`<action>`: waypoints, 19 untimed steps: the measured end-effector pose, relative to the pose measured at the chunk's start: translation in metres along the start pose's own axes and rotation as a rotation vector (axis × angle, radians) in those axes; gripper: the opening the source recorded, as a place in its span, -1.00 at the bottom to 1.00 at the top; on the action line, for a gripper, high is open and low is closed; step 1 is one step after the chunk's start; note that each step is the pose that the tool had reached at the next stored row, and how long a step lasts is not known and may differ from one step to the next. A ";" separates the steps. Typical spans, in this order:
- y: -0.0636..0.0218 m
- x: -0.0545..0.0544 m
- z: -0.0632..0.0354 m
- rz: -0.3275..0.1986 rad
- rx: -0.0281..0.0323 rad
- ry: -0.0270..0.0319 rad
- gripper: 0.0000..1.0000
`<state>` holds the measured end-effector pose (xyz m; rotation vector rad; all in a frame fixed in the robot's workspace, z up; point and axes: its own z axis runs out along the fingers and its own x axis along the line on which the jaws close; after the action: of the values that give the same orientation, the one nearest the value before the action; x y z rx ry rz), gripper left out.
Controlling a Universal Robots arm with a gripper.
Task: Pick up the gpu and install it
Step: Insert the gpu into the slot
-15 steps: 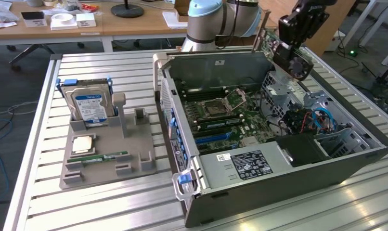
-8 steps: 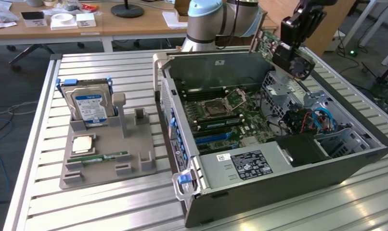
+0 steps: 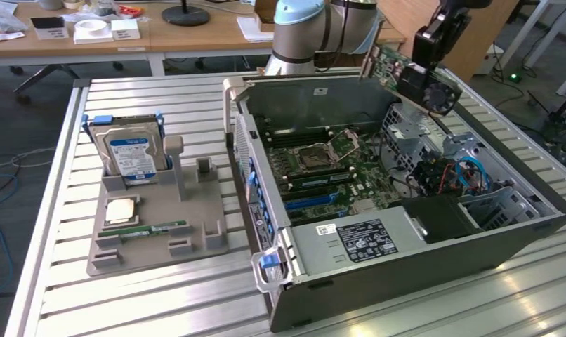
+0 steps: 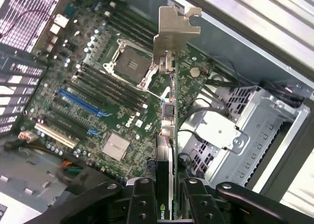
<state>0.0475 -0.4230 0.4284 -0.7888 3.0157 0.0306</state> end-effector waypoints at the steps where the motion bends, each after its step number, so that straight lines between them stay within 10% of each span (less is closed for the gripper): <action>1: 0.0000 0.000 0.0000 -0.016 -0.0002 0.0004 -0.47; 19: 0.0000 0.000 0.0006 -0.312 -0.0058 0.0057 -0.47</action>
<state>0.0475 -0.4230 0.4278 -1.2501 2.8600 0.0307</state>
